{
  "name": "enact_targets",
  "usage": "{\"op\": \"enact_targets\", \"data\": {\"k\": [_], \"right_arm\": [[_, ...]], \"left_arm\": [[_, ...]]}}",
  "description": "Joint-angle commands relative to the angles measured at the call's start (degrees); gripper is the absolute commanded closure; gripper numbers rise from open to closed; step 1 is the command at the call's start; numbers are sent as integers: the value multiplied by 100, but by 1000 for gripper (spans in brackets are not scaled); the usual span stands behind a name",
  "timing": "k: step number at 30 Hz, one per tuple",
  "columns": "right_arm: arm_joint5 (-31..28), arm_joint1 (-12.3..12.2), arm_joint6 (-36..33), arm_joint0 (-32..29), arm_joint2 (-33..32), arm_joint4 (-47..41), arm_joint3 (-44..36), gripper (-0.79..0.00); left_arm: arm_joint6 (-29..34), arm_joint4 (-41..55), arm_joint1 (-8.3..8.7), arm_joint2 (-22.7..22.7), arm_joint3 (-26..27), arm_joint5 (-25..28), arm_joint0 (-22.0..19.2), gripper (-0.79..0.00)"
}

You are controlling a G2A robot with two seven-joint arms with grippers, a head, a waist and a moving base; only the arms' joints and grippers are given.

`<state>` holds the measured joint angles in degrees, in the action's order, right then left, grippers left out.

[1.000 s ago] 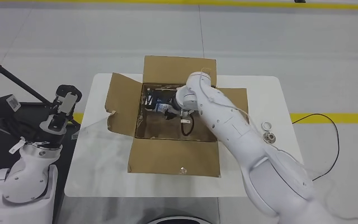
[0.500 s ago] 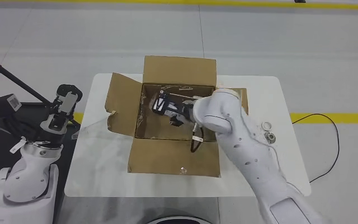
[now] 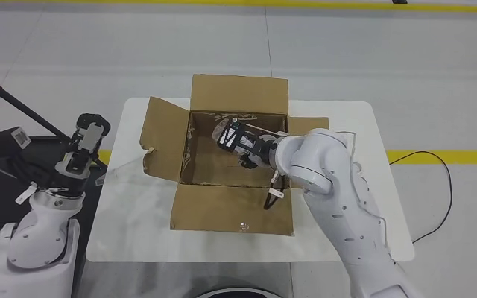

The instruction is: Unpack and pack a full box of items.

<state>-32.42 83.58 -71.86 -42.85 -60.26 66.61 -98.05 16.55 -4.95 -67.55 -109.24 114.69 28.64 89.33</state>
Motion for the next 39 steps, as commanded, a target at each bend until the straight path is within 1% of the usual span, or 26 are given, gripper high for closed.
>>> {"op": "enact_targets", "data": {"k": [1, 4, 7, 11, 16, 21, 25, 29, 33, 37, 39], "right_arm": [[0, 0, 0, 0, 0, 0, 0, 0], [223, -18, 321, -42, -107, 42, 55, 0], [492, -56, 506, -57, -457, -183, 3, 0], [826, -135, 531, -234, -1023, -432, -334, 0], [1393, -277, 349, -656, -2164, -1003, -921, 0], [1753, -417, -50, -930, -3264, -1641, -969, 0], [1880, -538, -519, -1064, -3910, -1906, -752, 0], [1949, -657, -940, -1084, -4344, -2058, -280, 0], [2041, -763, -1249, -1047, -4555, -2096, 362, 0], [2043, -857, -1596, -916, -4546, -2135, 1106, 0], [1983, -893, -1614, -858, -4501, -2209, 1425, 0]], "left_arm": [[2, 18, 2, -4, -10, 2, 0, -785], [-1, 75, 6, -24, -28, 14, -2, -785], [12, 117, 11, -38, -54, 23, -9, -785], [49, 146, 18, -11, -91, 37, -43, -785], [166, 147, 33, 80, -104, 29, -169, -785], [240, 143, 47, 171, -129, -8, -298, -785], [297, 118, 57, 243, -165, -42, -383, -785], [345, 91, 67, 312, -181, -72, -461, -785], [368, 61, 76, 364, -182, -114, -529, -785], [373, 43, 85, 393, -177, -158, -569, -785], [370, 25, 87, 409, -167, -158, -574, -785]]}}
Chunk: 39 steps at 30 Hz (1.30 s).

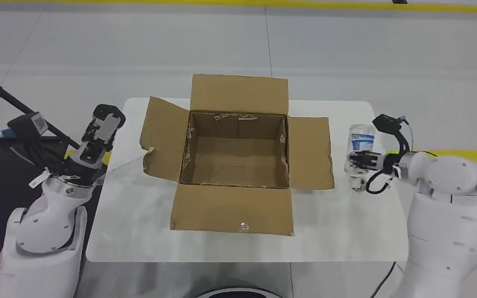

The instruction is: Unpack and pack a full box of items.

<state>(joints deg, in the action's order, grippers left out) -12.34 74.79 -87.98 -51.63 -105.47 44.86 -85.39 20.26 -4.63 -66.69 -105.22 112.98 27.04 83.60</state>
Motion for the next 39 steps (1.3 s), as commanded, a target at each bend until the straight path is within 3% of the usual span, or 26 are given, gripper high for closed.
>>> {"op": "enact_targets", "data": {"k": [1, 9, 22, 30, 39], "right_arm": [[-48, -48, -2, 63, 95, 6, 385, 0], [-297, -253, -2, 335, 558, -120, 1340, 0], [-398, -467, 3, 701, 1215, -518, 2144, -34], [-428, -528, 120, 846, 1482, -678, 2450, -234], [-403, -598, 226, 913, 1718, -825, 2591, -286]], "left_arm": [[-10, -25, 2, 18, 7, -7, 3, -785], [-95, -137, 7, 74, 44, -32, 58, -785], [-255, -222, 11, 70, 129, -26, 224, -785], [-289, -203, 19, 11, 148, 5, 298, -785], [-278, -158, 31, -46, 151, 21, 334, -785]]}}
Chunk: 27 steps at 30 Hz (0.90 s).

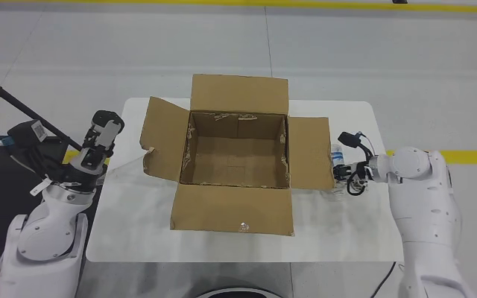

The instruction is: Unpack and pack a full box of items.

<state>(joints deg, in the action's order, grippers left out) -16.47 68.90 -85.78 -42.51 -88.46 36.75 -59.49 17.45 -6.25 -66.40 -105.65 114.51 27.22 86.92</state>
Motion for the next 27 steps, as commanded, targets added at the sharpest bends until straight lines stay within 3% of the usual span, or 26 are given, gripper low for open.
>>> {"op": "enact_targets", "data": {"k": [1, 6, 7, 9, 14, 27], "right_arm": [[14, -18, 15, -1, 35, -31, -3, -317], [55, -62, 12, -13, 135, -105, -29, -385], [61, -72, 21, -14, 152, -119, -29, -413], [81, -90, 31, -13, 186, -143, -28, -545], [107, -130, 64, -36, 270, -204, -78, -640], [273, -280, 168, -217, 336, -313, -444, -613]], "left_arm": [[5, 8, 3, -6, -4, 6, 4, -785], [1, 36, 8, -25, -26, 27, 6, -785], [2, 39, 10, -29, -29, 32, 8, -785], [5, 47, 12, -39, -36, 45, 16, -785], [-8, 56, 16, -53, -47, 64, 38, -785], [-33, 73, 23, -50, -39, 90, 83, -785]]}}
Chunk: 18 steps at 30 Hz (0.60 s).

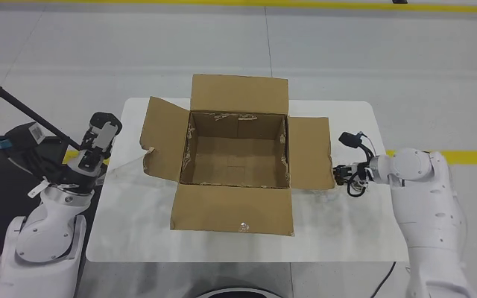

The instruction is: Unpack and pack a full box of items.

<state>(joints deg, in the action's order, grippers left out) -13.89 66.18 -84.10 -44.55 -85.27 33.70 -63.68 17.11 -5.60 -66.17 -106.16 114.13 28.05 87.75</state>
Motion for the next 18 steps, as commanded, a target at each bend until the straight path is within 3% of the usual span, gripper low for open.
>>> {"op": "enact_targets", "data": {"k": [1, 8, 13, 14, 16, 18], "right_arm": [[10, -12, -3, -21, 34, -24, -43, -603], [23, -49, 83, 1, 213, -112, -30, -579], [3, -69, 138, 99, 348, -185, 174, -468], [-10, -71, 139, 124, 381, -206, 221, -397], [-32, -76, 150, 177, 444, -235, 308, -357], [-43, -83, 165, 226, 496, -265, 386, -265]], "left_arm": [[1, 9, 1, 2, -3, 10, 1, -785], [8, 0, 7, 1, 10, 6, 11, -785], [1, -5, 10, -3, 11, -11, 15, -785], [-2, -6, 11, -3, 12, -12, 16, -785], [-2, -16, 13, -5, 15, -21, 19, -785], [-3, -16, 14, -6, 16, -22, 21, -785]]}}
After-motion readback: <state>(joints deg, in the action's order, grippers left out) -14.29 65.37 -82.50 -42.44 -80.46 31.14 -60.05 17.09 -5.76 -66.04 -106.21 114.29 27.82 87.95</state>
